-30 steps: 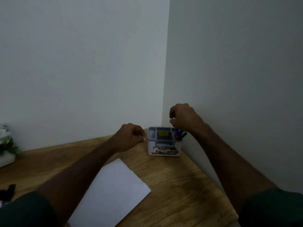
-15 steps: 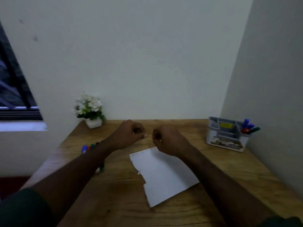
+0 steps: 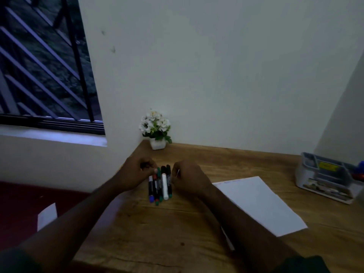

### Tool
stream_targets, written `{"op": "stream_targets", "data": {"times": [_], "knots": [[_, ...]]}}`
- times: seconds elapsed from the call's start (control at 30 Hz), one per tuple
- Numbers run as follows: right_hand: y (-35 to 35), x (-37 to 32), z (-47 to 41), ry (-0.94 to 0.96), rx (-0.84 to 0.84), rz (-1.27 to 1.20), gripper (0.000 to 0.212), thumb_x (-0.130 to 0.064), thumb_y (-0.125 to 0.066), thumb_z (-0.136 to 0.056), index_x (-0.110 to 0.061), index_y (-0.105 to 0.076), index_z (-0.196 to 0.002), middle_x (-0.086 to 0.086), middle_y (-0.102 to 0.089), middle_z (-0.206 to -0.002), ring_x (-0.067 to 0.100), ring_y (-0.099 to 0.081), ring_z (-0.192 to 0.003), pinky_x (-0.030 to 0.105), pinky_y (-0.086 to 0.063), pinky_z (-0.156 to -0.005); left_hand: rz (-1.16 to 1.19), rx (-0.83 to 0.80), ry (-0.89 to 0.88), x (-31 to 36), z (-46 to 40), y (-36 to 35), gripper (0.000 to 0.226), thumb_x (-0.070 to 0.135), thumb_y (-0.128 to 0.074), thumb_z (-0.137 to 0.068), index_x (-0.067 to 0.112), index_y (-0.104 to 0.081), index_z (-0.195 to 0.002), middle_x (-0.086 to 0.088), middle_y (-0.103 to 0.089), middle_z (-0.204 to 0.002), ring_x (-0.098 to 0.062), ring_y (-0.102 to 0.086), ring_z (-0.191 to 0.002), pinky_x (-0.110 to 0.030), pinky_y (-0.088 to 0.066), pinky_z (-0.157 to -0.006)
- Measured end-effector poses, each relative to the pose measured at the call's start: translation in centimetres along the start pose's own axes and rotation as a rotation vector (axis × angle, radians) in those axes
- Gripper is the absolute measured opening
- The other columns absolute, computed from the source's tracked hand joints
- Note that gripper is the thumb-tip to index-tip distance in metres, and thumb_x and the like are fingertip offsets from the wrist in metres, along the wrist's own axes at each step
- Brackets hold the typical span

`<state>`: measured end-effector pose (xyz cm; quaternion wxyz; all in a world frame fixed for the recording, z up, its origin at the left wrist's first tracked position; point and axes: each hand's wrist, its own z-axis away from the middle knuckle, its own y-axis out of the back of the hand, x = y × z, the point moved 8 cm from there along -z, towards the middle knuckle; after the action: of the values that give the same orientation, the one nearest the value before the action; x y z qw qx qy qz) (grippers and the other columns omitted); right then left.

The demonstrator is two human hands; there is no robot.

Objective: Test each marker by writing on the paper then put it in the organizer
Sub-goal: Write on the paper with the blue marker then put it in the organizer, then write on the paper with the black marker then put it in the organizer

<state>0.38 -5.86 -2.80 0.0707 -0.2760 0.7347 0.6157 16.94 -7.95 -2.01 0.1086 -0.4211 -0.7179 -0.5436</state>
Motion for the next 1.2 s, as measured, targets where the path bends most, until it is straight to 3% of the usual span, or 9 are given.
{"op": "stream_targets", "data": {"times": [0.1,0.2,0.5,0.6,0.7,0.8,0.9,1.07,1.2], "knots": [[-0.6,-0.1,-0.2,-0.069,0.022,-0.032,0.007,-0.024,-0.065,-0.085,-0.017,-0.063,-0.086,0.0,-0.063,-0.092,0.016,-0.058,-0.083,0.028,-0.044,-0.062,-0.033,0.004,0.0,-0.8,0.3,0.2,0.009,0.014,-0.074,-0.08,0.021,-0.074,-0.085,0.008,-0.07,-0.083,-0.004,-0.063,-0.079,-0.018,-0.049,-0.069],[-1.1,0.0,-0.4,-0.113,0.013,-0.049,0.007,-0.024,-0.065,-0.084,-0.018,-0.062,-0.088,0.0,-0.062,-0.091,0.015,-0.057,-0.081,0.027,-0.041,-0.058,-0.041,0.008,-0.011,-0.4,0.4,0.1,0.009,0.013,-0.074,-0.079,0.019,-0.074,-0.086,0.008,-0.069,-0.083,-0.002,-0.06,-0.08,-0.013,-0.047,-0.067],[-2.4,-0.7,-2.2,-0.126,-0.063,0.101,0.009,-0.026,-0.064,-0.087,-0.017,-0.065,-0.085,0.007,-0.067,-0.093,0.022,-0.065,-0.086,0.033,-0.056,-0.069,0.0,0.001,-0.011,0.0,0.1,-0.7,0.009,0.012,-0.074,-0.079,0.017,-0.074,-0.086,0.008,-0.069,-0.081,-0.003,-0.062,-0.079,-0.013,-0.047,-0.065],[-2.1,0.5,-2.1,-0.17,-0.02,0.135,0.008,-0.017,-0.064,-0.09,-0.015,-0.062,-0.097,0.007,-0.064,-0.108,0.023,-0.061,-0.098,0.033,-0.053,-0.076,0.011,0.001,-0.007,0.2,-0.2,-1.0,0.008,0.016,-0.074,-0.08,0.023,-0.074,-0.085,0.011,-0.069,-0.082,-0.003,-0.062,-0.079,-0.017,-0.047,-0.066],[-0.3,1.1,-1.7,-0.146,0.038,0.108,0.023,-0.011,-0.063,-0.092,-0.015,-0.058,-0.114,0.007,-0.061,-0.115,0.02,-0.057,-0.099,0.029,-0.045,-0.074,0.086,0.03,-0.024,1.2,-0.9,-1.4,0.01,0.019,-0.074,-0.081,0.028,-0.071,-0.083,0.011,-0.069,-0.082,-0.002,-0.063,-0.078,-0.019,-0.047,-0.067],[2.6,1.7,-0.5,-0.052,0.078,0.171,0.033,-0.008,-0.06,-0.092,-0.015,-0.056,-0.125,0.007,-0.06,-0.119,0.022,-0.058,-0.104,0.028,-0.042,-0.076,0.102,0.11,-0.095,3.0,-1.9,-2.4,0.03,0.028,-0.076,-0.079,0.03,-0.062,-0.106,0.012,-0.063,-0.096,-0.002,-0.059,-0.085,-0.023,-0.049,-0.07],[4.8,3.6,1.7,0.073,0.068,0.249,0.024,-0.013,-0.047,-0.099,-0.011,-0.058,-0.12,0.011,-0.06,-0.114,0.028,-0.058,-0.099,0.034,-0.041,-0.078,0.133,0.078,-0.152,5.2,-3.1,-4.7,0.043,0.036,-0.073,-0.082,0.032,-0.057,-0.122,0.011,-0.06,-0.108,-0.005,-0.059,-0.093,-0.023,-0.051,-0.075],[7.4,9.0,5.5,0.148,0.11,0.292,0.022,-0.03,-0.041,-0.104,-0.021,-0.055,-0.117,0.002,-0.06,-0.104,0.02,-0.055,-0.083,0.032,-0.037,-0.068,0.275,-0.05,-0.282,10.8,-4.1,-10.5,0.009,0.017,-0.069,-0.087,0.02,-0.072,-0.095,0.007,-0.069,-0.086,-0.009,-0.062,-0.081,-0.021,-0.049,-0.069],[8.9,12.8,7.3,0.132,0.141,0.332,0.029,-0.041,-0.038,-0.103,-0.022,-0.057,-0.116,0.002,-0.065,-0.104,0.023,-0.06,-0.088,0.037,-0.042,-0.069,0.333,-0.091,-0.326,13.9,-4.6,-14.3,0.01,0.017,-0.067,-0.089,0.02,-0.074,-0.094,0.008,-0.071,-0.081,-0.01,-0.064,-0.075,-0.025,-0.048,-0.066]]}}
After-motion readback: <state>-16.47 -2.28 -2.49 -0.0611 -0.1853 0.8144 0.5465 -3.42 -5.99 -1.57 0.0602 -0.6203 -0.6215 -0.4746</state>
